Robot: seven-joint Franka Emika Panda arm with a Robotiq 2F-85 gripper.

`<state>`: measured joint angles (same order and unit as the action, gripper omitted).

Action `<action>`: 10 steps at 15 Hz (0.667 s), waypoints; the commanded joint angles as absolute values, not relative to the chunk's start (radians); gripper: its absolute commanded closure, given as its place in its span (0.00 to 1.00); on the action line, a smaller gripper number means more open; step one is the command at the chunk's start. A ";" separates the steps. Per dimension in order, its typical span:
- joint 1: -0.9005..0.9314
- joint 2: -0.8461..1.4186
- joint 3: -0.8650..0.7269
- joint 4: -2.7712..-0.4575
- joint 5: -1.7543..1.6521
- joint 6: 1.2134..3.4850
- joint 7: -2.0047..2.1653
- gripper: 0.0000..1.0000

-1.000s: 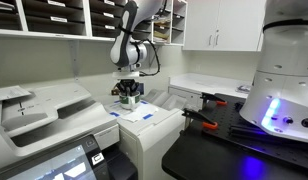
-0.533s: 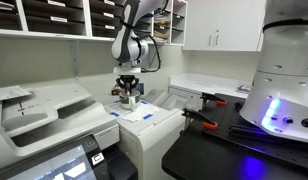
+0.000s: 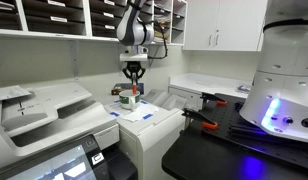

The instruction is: Remove the marker out of the cup

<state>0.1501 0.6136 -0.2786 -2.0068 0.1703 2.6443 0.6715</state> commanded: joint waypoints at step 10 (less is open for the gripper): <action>-0.026 0.538 -0.171 -2.133 0.356 2.313 0.674 0.94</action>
<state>-0.0052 0.5088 -0.1983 -2.1205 0.2741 2.2860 0.6306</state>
